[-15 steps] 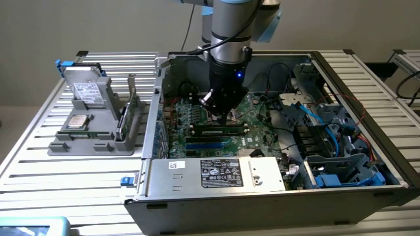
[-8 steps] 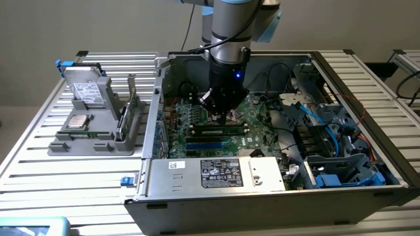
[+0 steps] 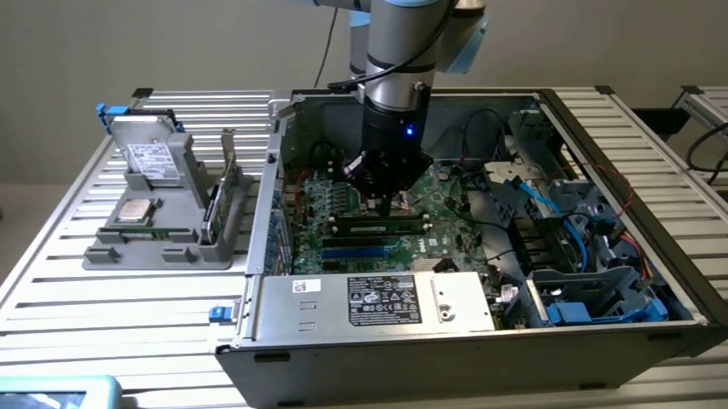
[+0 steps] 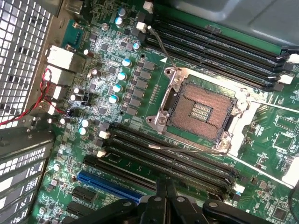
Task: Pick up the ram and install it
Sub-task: 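Press down the ram until it locks into place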
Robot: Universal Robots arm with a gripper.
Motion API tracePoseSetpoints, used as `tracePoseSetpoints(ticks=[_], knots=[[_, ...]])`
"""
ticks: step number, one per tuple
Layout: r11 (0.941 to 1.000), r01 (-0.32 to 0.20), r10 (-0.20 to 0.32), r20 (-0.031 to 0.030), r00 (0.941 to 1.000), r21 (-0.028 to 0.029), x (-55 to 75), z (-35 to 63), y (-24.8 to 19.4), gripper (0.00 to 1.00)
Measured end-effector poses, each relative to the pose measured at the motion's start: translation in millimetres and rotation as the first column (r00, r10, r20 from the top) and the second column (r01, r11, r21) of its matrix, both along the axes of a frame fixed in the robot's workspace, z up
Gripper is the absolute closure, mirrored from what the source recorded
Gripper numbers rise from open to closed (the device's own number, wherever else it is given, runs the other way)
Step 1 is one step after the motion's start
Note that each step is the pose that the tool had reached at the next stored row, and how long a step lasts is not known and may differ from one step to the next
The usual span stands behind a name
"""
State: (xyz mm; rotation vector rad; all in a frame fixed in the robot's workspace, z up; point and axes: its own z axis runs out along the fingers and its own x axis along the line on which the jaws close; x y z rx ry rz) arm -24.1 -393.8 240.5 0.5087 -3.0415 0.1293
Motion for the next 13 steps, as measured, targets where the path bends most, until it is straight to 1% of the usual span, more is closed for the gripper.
tracePoseSetpoints(ticks=[3,7,10,13], knots=[[0.9995,0.031,-0.031,0.0061,0.9995,0.0004,0.0,-0.1,0.0,0.89],[0.9978,0.066,-0.066,0.0168,0.9977,-0.0006,0.0,0.0,0.0,0.89],[0.9959,0.091,-0.091,0.0229,0.9956,-0.0038,0.0,0.0,0.0,0.89],[0.9937,0.111,-0.111,0.0266,0.9934,-0.0086,0.0,0.0,0.0,0.89]])
